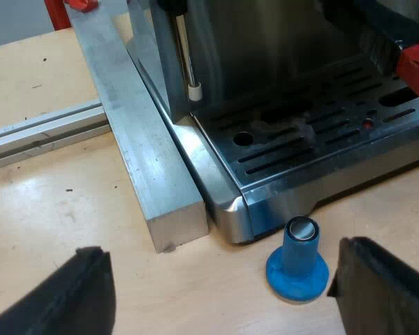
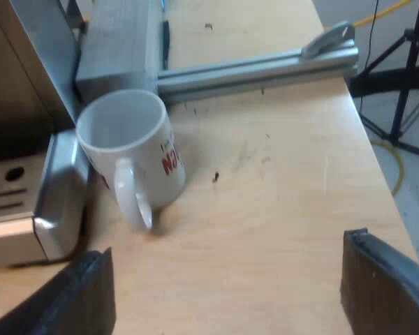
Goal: Put the handle in the coffee machine
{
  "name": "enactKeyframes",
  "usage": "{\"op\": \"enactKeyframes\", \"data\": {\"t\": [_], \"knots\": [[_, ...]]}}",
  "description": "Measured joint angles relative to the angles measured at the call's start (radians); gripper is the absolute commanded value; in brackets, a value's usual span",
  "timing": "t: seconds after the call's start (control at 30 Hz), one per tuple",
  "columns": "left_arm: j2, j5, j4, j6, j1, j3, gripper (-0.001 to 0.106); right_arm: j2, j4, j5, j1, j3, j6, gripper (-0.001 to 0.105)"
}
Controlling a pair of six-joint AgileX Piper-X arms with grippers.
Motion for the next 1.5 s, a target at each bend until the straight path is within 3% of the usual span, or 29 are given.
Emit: {"op": "enactKeyframes", "data": {"t": [0.43,1.5], "knots": [[0.000,0.000,0.000,0.000,0.002,0.000,0.067,0.000,-0.044,0.000,0.000,0.176,0.002,0.069],[0.000,0.000,-0.007,0.000,0.002,0.000,0.067,0.000,-0.057,0.000,0.000,0.176,0.015,0.069]]}}
